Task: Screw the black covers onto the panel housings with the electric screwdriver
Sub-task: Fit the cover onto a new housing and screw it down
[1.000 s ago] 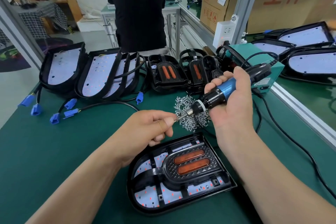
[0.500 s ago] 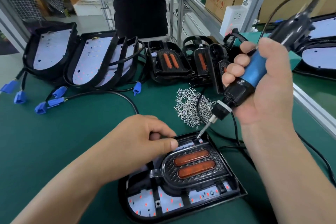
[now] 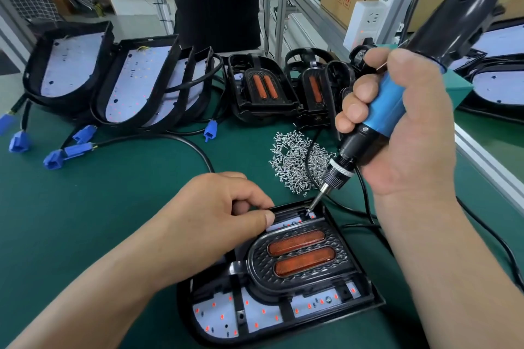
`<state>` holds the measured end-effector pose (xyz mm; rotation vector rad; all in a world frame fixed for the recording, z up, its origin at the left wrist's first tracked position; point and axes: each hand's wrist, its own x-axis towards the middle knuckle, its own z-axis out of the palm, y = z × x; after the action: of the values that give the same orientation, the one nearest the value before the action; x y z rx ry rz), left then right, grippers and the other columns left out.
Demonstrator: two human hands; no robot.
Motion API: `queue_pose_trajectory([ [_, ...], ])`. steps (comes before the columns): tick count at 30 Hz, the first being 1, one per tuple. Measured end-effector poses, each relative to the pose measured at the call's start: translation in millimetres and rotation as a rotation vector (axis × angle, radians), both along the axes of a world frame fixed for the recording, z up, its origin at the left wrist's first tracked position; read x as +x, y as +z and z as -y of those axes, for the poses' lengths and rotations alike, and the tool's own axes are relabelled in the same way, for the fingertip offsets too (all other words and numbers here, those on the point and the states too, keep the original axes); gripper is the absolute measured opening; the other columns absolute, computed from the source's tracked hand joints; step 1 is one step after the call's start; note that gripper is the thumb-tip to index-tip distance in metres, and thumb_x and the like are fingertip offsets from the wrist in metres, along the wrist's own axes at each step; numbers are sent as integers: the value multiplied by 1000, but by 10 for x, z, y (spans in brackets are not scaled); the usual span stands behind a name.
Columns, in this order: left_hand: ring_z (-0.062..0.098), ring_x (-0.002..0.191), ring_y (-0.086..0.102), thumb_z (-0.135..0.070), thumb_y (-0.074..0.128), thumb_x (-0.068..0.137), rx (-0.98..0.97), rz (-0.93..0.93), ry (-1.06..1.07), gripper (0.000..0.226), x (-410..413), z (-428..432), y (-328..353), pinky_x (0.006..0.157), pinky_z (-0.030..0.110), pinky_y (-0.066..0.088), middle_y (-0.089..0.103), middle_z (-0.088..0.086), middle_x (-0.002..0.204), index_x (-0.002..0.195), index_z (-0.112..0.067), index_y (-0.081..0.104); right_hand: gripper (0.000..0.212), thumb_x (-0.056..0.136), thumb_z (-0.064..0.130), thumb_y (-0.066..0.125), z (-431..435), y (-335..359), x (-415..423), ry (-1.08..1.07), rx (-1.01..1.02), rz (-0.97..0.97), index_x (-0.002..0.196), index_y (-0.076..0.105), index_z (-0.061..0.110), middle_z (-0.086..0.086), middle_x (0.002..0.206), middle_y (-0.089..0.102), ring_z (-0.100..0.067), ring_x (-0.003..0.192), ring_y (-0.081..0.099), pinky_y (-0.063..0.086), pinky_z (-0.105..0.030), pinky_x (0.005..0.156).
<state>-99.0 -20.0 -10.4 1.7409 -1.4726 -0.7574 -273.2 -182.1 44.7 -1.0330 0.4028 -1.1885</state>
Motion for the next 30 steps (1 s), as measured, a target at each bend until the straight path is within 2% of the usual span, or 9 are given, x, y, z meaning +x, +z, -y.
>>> queue_pose_trajectory([
  [3, 2, 64, 55, -48, 73, 81, -3, 0, 0, 14, -4, -3, 1, 60, 21, 49, 60, -4, 79, 90, -41, 79, 19, 95, 26, 58, -6, 1, -1, 7, -6, -6, 104, 60, 10, -1, 70, 54, -16, 55, 50, 44, -30, 53],
  [11, 1, 63, 56, -43, 74, 82, -21, 6, 12, 9, -29, -1, 4, 59, 13, 43, 60, -5, 76, 88, -39, 80, 18, 96, 25, 58, -21, 4, -4, 26, -53, -20, 106, 60, 10, -1, 71, 55, -17, 55, 52, 45, -30, 53],
  [14, 1, 62, 55, -37, 79, 86, -28, 1, 13, 1, -35, -2, 15, 60, 12, 42, 59, -4, 75, 87, -38, 80, 20, 97, 24, 57, -27, 4, -2, 42, -70, -15, 110, 59, 9, -1, 71, 55, -17, 55, 52, 45, -30, 54],
  [17, 2, 62, 55, -26, 82, 89, -43, 14, 14, 11, -46, -5, 17, 59, 11, 42, 60, -2, 75, 87, -36, 80, 23, 95, 25, 60, -45, 11, -2, 102, -100, 2, 112, 58, 9, -2, 72, 53, -17, 55, 52, 45, -30, 54],
  [22, 1, 60, 54, -27, 81, 88, -45, 13, 25, 10, -72, 2, 31, 56, 12, 43, 59, -3, 75, 86, -37, 80, 29, 90, 30, 62, -87, 36, -1, 201, -175, -3, 111, 59, 10, -2, 72, 54, -17, 53, 52, 45, -30, 55],
  [26, 1, 58, 52, -26, 82, 88, -44, 26, 29, 13, -73, 0, 25, 53, 13, 44, 59, -6, 74, 84, -38, 80, 25, 92, 30, 62, -121, 60, 14, 219, -199, -18, 108, 60, 11, -1, 71, 54, -18, 52, 52, 45, -30, 55],
  [30, 0, 57, 53, -24, 82, 89, -42, 30, 30, 14, -71, 8, 19, 51, 11, 43, 59, -6, 73, 84, -37, 79, 18, 88, 32, 64, -144, 86, 28, 228, -190, -41, 94, 58, 16, 0, 69, 53, -17, 50, 49, 43, -29, 54],
])
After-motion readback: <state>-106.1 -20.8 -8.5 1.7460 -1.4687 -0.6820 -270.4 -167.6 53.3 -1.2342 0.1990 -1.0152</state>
